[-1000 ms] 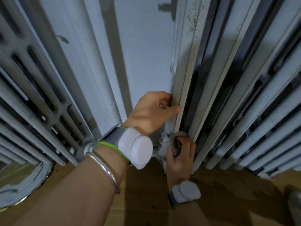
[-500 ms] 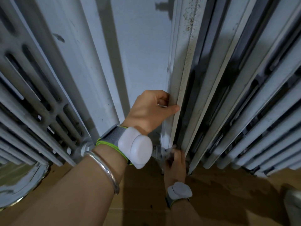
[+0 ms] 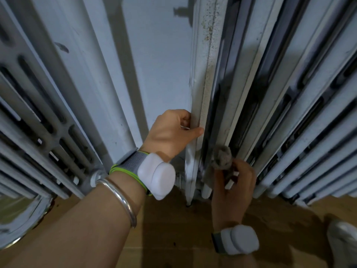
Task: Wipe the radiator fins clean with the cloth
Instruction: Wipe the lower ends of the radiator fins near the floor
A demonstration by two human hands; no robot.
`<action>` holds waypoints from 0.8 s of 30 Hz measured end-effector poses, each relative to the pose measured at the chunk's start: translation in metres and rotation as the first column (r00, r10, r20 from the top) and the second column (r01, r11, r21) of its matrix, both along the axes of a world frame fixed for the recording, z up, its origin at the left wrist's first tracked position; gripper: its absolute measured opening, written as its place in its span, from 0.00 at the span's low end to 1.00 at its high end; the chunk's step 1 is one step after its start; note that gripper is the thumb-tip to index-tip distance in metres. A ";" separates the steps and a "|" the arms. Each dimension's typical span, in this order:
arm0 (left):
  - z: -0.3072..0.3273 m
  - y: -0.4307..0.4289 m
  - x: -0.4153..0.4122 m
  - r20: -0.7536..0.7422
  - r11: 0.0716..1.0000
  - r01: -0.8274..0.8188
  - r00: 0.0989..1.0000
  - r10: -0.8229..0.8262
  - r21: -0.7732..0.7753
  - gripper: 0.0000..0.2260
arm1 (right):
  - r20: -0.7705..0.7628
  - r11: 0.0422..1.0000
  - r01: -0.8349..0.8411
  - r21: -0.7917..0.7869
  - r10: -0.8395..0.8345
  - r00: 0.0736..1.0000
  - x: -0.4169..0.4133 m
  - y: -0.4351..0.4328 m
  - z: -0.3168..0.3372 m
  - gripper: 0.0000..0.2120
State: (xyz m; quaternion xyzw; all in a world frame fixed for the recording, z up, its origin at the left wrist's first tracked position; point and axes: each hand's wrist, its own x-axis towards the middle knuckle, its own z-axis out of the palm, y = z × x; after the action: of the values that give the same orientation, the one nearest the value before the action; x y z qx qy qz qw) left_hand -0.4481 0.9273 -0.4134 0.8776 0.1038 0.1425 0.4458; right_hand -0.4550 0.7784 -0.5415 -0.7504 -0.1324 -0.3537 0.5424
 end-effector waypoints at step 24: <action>-0.005 0.002 0.003 0.036 0.998 0.028 0.999 -0.030 0.056 0.13 | -0.703 0.993 -0.063 -0.104 -0.029 0.710 0.008 -0.025 -0.144 0.13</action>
State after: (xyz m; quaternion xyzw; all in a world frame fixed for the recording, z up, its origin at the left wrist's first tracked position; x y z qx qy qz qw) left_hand -0.4447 0.9295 -0.4188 0.8881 0.0789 0.1551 0.4253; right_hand -0.4469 0.7536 -0.6857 -0.8585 0.0561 -0.0278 0.5089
